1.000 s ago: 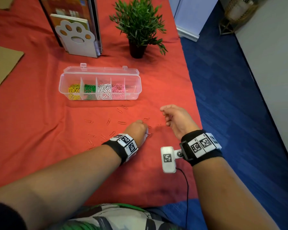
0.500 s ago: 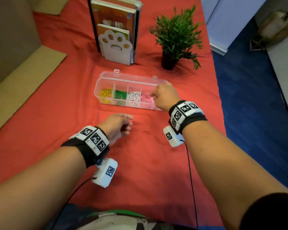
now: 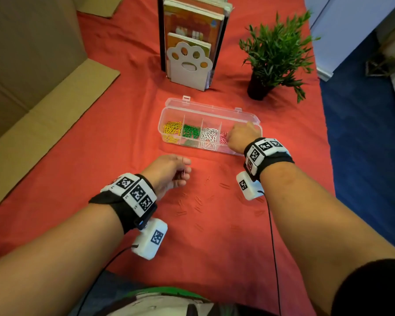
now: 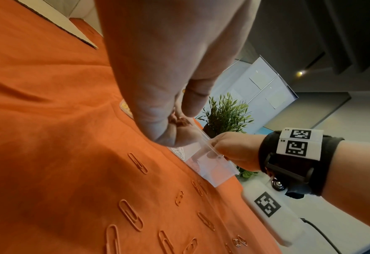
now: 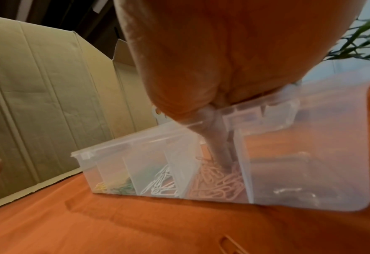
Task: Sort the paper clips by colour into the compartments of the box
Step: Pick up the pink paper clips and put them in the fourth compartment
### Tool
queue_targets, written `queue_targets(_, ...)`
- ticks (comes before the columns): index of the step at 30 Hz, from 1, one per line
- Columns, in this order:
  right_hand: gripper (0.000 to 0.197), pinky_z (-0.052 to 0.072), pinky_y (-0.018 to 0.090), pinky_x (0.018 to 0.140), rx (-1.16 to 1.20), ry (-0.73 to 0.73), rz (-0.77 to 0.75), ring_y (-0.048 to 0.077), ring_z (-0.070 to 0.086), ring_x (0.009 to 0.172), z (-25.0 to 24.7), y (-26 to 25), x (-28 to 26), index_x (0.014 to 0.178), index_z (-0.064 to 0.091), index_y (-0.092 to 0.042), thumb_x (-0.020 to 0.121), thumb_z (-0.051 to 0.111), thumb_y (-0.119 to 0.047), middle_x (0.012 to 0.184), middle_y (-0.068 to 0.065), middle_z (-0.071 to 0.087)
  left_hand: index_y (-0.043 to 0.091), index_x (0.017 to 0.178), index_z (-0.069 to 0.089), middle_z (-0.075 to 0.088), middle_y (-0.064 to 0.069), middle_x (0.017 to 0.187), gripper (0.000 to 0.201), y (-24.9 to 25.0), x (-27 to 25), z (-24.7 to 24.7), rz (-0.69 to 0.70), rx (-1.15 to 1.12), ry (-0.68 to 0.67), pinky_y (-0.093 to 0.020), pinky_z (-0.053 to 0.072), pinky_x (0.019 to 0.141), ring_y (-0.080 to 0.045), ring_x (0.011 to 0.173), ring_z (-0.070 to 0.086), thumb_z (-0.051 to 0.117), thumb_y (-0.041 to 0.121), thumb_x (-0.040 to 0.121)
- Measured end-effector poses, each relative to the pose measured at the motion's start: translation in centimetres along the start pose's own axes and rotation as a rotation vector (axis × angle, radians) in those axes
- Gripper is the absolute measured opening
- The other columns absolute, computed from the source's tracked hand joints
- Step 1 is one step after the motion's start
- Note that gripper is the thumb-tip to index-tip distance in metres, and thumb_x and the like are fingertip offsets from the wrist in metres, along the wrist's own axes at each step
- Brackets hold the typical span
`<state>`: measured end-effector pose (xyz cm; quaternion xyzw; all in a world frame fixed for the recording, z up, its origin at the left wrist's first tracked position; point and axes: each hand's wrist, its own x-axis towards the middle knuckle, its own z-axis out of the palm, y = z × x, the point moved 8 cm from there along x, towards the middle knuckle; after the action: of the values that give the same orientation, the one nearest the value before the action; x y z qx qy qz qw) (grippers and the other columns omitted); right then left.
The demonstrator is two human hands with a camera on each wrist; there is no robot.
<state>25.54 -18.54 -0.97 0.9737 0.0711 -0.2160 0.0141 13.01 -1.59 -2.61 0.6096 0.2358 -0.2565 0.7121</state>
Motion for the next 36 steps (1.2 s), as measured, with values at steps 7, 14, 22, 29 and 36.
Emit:
queue_targets(7,0.036,0.048,0.034,0.096,0.446,0.169,0.100,0.026,0.059,0.108,-1.9,2.8,-1.8,0.093,0.075,-0.018,0.075,0.047,-0.003,0.108,0.006,0.069,0.013,0.090,0.057,0.062,-0.004,0.078,0.019,0.6,0.4,-0.1,-0.020,-0.059,-0.037,-0.022,0.054,0.055,-0.014,0.065,0.059,0.043,0.001,0.090)
queue_targets(14,0.041,0.049,0.032,0.094,0.538,0.201,0.097,0.022,0.062,0.103,-2.2,3.6,-2.7,0.095,0.073,-0.018,0.073,0.045,0.003,0.106,0.004,0.071,0.015,0.089,0.057,0.061,-0.003,0.080,0.023,0.7,0.8,0.5,0.010,-0.033,-0.012,-0.019,0.052,0.055,-0.012,0.067,0.059,0.047,-0.006,0.087)
queue_targets(22,0.038,0.045,0.035,0.095,0.473,0.266,0.165,0.032,0.050,0.112,-2.1,3.9,-1.7,0.100,0.072,-0.027,0.080,0.046,-0.008,0.115,0.002,0.066,0.017,0.086,0.061,0.049,0.003,0.064,0.015,4.8,2.3,0.8,0.168,0.111,0.066,-0.017,0.039,0.043,-0.004,0.046,0.045,0.048,0.009,0.090)
queue_targets(29,0.038,0.038,0.037,0.099,-0.019,0.058,0.058,0.029,0.038,0.125,-0.6,0.6,-0.5,0.113,0.065,-0.028,0.085,0.042,-0.015,0.118,-0.003,0.064,0.018,0.111,0.066,0.070,-0.009,0.105,0.026,7.9,2.8,-0.4,0.496,0.991,0.272,-0.021,0.038,0.075,-0.025,0.097,0.063,0.057,0.024,0.087)
queue_targets(36,0.040,0.040,0.039,0.098,-0.108,-0.059,0.068,0.027,0.039,0.126,0.5,0.6,1.0,0.114,0.064,-0.031,0.085,0.041,-0.015,0.121,-0.003,0.062,0.017,0.104,0.070,0.070,-0.012,0.101,0.021,8.2,3.3,-0.9,0.521,0.988,0.287,-0.022,0.036,0.073,-0.026,0.094,0.061,0.056,0.020,0.088)
